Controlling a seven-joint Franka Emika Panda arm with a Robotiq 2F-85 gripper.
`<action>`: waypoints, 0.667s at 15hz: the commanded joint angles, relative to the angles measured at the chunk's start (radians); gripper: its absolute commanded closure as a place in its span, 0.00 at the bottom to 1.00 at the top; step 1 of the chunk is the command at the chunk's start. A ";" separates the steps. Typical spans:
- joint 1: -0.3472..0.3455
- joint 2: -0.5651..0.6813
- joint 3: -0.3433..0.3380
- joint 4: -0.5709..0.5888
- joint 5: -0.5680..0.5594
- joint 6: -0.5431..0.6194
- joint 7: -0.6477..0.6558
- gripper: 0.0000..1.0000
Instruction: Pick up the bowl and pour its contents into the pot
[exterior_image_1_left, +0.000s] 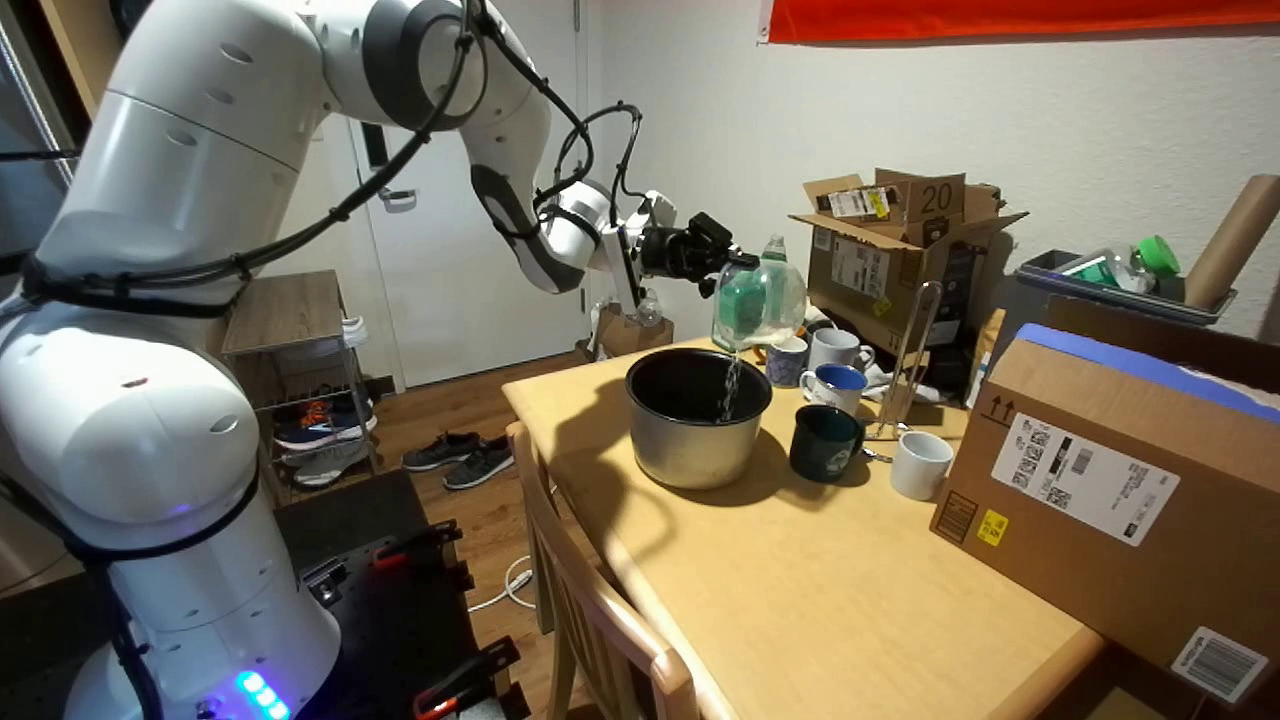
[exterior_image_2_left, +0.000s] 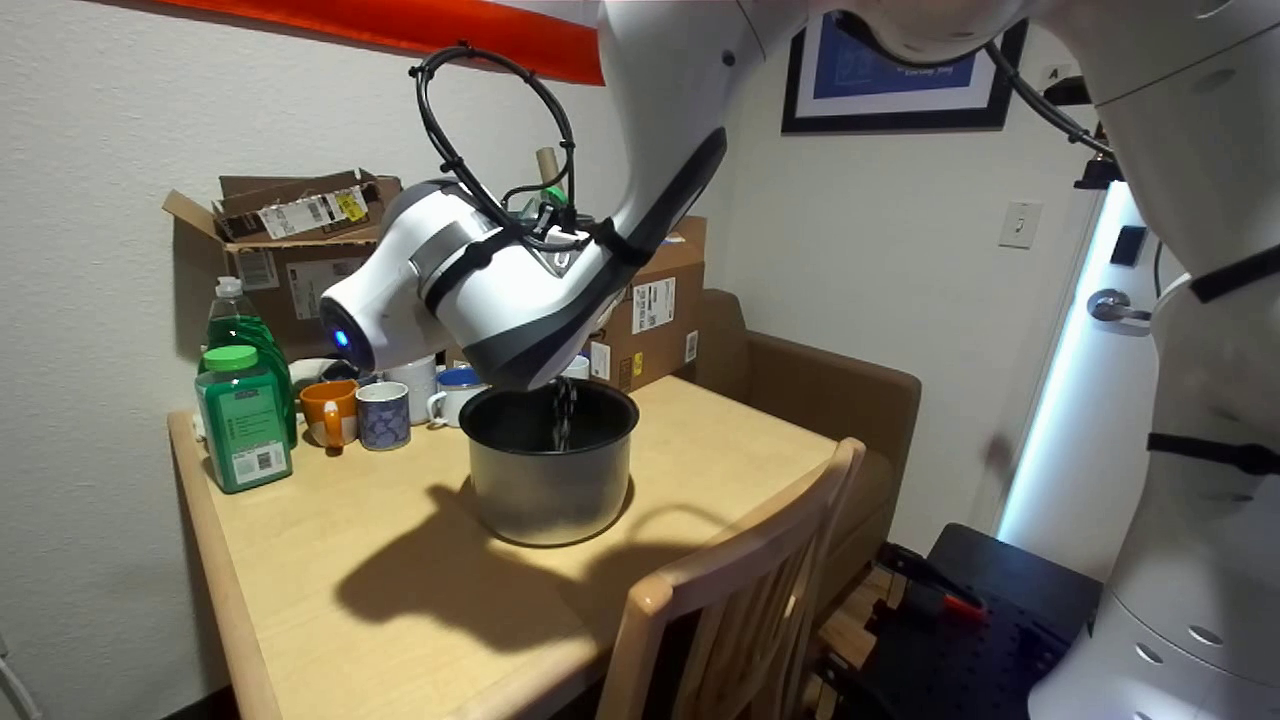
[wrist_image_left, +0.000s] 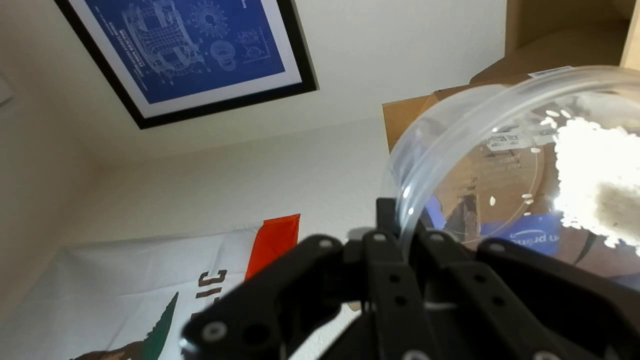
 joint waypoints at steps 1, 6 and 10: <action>0.001 0.016 0.009 0.029 -0.019 -0.041 -0.031 0.97; 0.003 0.025 0.009 0.038 -0.029 -0.055 -0.031 0.97; 0.006 0.033 0.010 0.049 -0.033 -0.062 -0.033 0.97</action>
